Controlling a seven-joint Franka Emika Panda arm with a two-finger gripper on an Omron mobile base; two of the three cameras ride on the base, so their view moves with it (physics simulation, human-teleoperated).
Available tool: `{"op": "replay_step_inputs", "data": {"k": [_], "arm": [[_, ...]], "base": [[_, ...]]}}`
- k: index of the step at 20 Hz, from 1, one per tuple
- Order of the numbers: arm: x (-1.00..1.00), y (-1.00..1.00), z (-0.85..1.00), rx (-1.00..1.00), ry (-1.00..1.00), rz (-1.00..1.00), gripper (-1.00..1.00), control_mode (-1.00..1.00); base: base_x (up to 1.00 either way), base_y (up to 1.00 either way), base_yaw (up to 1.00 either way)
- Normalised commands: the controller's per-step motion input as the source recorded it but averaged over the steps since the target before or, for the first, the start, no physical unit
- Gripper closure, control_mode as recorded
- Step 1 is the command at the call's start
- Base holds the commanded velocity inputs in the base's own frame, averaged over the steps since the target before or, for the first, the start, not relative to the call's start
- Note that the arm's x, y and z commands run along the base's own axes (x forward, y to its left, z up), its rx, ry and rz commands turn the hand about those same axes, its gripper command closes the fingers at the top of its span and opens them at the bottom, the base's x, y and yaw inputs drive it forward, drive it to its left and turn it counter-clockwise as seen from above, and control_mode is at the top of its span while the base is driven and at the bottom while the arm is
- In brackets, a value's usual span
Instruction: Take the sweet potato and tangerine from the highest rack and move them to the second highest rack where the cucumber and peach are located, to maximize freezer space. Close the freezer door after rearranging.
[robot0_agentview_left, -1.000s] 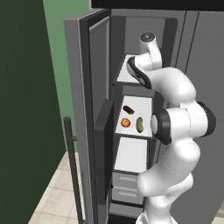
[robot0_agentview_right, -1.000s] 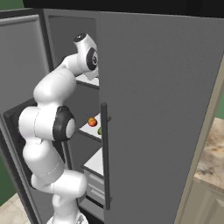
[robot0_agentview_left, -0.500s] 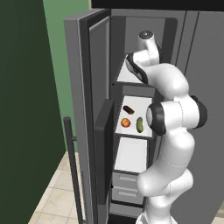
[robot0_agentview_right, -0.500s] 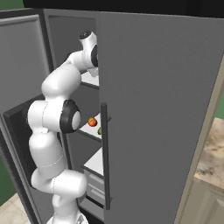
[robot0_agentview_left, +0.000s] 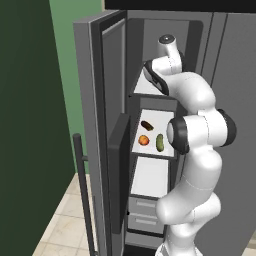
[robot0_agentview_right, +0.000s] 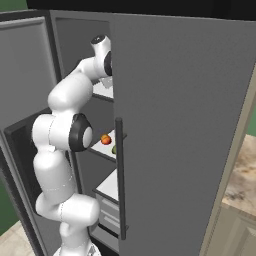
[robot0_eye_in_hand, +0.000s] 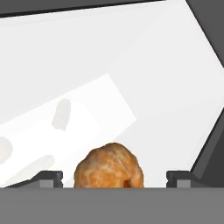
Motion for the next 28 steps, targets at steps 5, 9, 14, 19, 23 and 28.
{"op": "replay_step_inputs", "data": {"k": [5, 9, 14, 19, 23, 28], "arm": [[-0.03, -0.12, -0.4, 0.0, 0.0, 0.0, -1.0, -1.0], [0.0, -0.12, -0.47, -0.01, 0.0, 0.0, 1.0, -1.0], [0.0, -0.18, -0.55, -0.02, 0.0, 0.0, 1.0, -1.0], [0.0, -0.17, -0.54, 0.0, 0.0, 0.0, 1.0, -1.0], [-0.17, -0.07, -0.41, 0.0, -0.03, 0.03, 1.0, -1.0], [-0.65, 0.08, -0.18, 0.0, -0.15, 0.16, 1.0, -1.0]], "base": [[0.0, 0.0, 0.0], [0.0, 0.0, 0.0], [0.0, 0.0, 0.0], [0.0, 0.0, 0.0], [0.0, 0.0, 0.0], [0.0, 0.0, 0.0]]}}
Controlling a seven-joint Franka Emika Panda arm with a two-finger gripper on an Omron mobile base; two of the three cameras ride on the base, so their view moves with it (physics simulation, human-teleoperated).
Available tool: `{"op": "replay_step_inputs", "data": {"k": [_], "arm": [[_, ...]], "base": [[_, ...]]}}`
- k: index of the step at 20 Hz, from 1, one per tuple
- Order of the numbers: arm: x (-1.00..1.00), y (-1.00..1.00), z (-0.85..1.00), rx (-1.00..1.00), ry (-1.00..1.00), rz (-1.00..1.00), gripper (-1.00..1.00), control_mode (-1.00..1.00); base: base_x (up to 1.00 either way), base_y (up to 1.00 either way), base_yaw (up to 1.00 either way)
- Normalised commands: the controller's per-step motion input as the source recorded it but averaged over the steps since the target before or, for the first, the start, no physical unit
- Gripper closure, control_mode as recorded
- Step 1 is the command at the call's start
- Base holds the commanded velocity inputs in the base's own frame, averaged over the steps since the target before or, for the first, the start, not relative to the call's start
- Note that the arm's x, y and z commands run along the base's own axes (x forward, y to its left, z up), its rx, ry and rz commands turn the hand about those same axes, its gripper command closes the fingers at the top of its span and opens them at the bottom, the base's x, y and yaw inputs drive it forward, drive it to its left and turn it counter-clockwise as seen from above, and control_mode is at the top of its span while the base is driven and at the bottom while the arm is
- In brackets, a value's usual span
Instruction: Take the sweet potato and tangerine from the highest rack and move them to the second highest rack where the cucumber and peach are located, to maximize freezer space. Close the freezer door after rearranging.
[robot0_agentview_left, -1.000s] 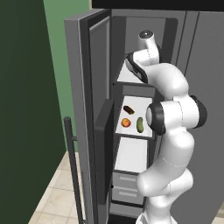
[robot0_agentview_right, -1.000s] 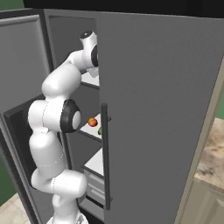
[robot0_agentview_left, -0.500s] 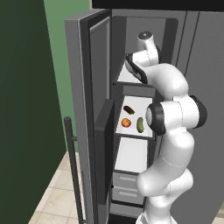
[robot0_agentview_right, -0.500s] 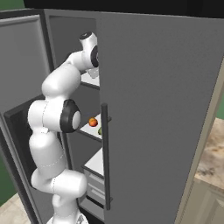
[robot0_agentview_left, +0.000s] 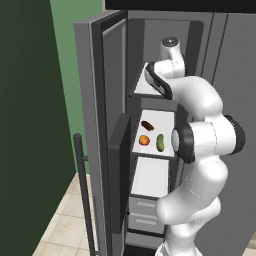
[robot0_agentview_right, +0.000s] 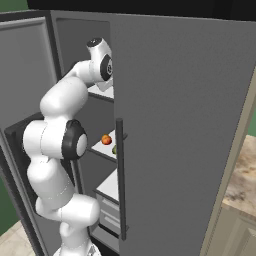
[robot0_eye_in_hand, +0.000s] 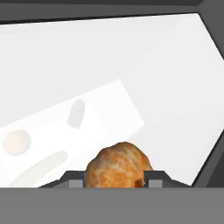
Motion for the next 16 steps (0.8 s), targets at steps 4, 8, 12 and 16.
{"op": "replay_step_inputs", "data": {"k": [4, 8, 12, 16], "arm": [[-0.77, 0.2, -0.23, -0.01, -0.07, 0.16, 1.0, -1.0], [-0.83, 0.21, -0.26, 0.0, -0.19, 0.15, 1.0, -1.0], [-1.0, 0.15, 0.0, 0.0, -0.07, 0.12, 1.0, -1.0], [-0.98, 0.18, 0.0, 0.0, 0.0, 0.12, 1.0, -1.0]], "base": [[0.0, 0.0, 0.0], [0.0, 0.0, 0.0], [0.0, 0.0, 0.0], [0.0, 0.0, 0.0]]}}
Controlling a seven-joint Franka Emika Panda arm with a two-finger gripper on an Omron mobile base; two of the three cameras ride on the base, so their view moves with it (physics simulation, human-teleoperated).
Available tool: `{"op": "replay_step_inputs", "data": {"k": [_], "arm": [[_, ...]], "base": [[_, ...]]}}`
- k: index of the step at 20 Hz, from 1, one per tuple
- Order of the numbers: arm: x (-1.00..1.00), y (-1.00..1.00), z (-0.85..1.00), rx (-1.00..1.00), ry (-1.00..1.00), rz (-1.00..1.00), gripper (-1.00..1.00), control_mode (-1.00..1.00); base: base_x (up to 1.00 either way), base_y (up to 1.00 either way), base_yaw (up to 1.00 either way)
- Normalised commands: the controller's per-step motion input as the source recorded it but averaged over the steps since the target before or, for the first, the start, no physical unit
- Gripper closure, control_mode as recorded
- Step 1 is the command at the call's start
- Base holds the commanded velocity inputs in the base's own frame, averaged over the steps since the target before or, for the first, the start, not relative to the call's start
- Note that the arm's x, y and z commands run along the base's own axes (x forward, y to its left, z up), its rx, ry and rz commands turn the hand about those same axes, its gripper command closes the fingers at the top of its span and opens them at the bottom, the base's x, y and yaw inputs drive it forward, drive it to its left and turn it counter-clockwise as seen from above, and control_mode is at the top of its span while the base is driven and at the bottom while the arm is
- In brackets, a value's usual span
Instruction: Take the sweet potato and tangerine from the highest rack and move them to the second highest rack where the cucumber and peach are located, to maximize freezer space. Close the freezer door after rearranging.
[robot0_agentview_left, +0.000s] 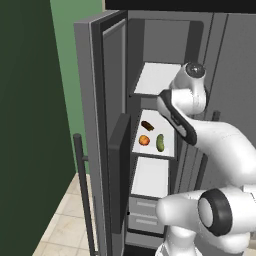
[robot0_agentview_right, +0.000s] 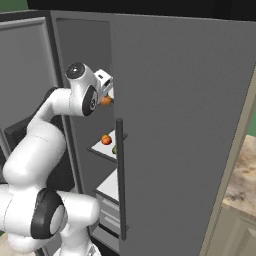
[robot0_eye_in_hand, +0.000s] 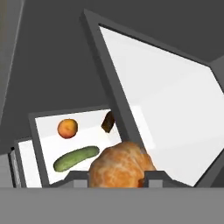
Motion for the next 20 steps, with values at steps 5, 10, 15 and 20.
{"op": "replay_step_inputs", "data": {"k": [5, 10, 15, 20], "arm": [[-0.89, 0.26, 0.0, -0.01, 0.0, 0.1, 1.0, -1.0], [-0.47, 0.15, -0.3, -0.13, 0.0, 0.06, 1.0, -1.0], [0.12, 0.01, -0.55, -0.28, 0.0, 0.0, 1.0, -1.0], [0.44, 0.0, -0.49, -0.12, 0.02, 0.0, 1.0, -1.0]], "base": [[0.0, 0.0, 0.0], [0.0, 0.0, 0.0], [0.0, 0.0, 0.0], [0.0, 0.0, 0.0]]}}
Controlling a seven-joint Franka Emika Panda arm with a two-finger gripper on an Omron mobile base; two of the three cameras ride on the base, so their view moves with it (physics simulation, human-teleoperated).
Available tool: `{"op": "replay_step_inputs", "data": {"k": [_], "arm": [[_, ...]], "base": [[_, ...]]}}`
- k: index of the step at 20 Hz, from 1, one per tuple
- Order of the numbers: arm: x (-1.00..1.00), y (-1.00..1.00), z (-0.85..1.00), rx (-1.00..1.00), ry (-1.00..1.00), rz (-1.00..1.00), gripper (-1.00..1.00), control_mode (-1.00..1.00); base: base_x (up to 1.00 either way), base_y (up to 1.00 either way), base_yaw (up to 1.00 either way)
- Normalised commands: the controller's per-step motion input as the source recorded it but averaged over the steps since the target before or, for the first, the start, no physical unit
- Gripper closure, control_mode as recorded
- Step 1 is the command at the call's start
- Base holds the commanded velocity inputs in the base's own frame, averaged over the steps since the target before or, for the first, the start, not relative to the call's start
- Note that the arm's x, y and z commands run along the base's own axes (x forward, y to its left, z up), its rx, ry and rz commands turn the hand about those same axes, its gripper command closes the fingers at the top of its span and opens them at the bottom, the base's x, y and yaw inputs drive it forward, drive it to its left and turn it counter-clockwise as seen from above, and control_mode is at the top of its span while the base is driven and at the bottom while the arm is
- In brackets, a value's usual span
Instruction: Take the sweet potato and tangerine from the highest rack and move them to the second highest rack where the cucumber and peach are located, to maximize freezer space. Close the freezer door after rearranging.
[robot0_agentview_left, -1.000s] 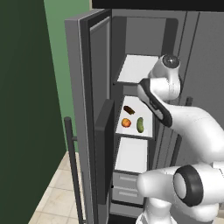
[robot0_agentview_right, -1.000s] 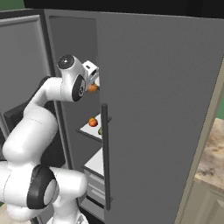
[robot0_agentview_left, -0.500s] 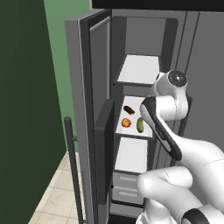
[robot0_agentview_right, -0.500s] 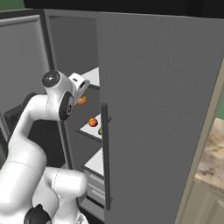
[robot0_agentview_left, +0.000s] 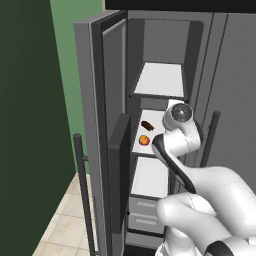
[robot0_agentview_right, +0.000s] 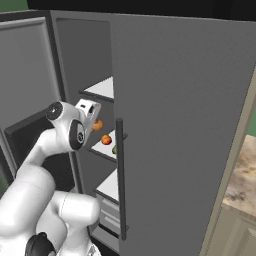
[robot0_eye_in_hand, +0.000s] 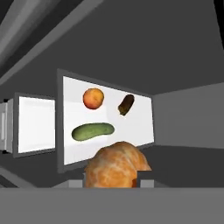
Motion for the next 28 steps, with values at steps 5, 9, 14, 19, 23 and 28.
{"op": "replay_step_inputs", "data": {"k": [5, 9, 14, 19, 23, 28], "arm": [[0.56, 0.0, -0.44, 0.0, 0.08, 0.0, 1.0, -1.0], [0.59, 0.0, -0.45, 0.0, 0.07, 0.0, 1.0, -1.0], [0.61, 0.0, -0.45, 0.0, 0.01, 0.0, 1.0, -1.0], [0.54, 0.0, -0.49, 0.0, 0.0, 0.0, 1.0, -1.0], [0.52, 0.0, -0.46, 0.0, 0.0, 0.0, 1.0, -1.0], [0.48, 0.0, -0.43, 0.0, 0.0, 0.0, 1.0, -1.0]], "base": [[0.0, 0.0, 0.0], [0.0, 0.0, 0.0], [0.0, 0.0, 0.0], [0.0, 0.0, 0.0], [0.0, 0.0, 0.0], [0.0, 0.0, 0.0]]}}
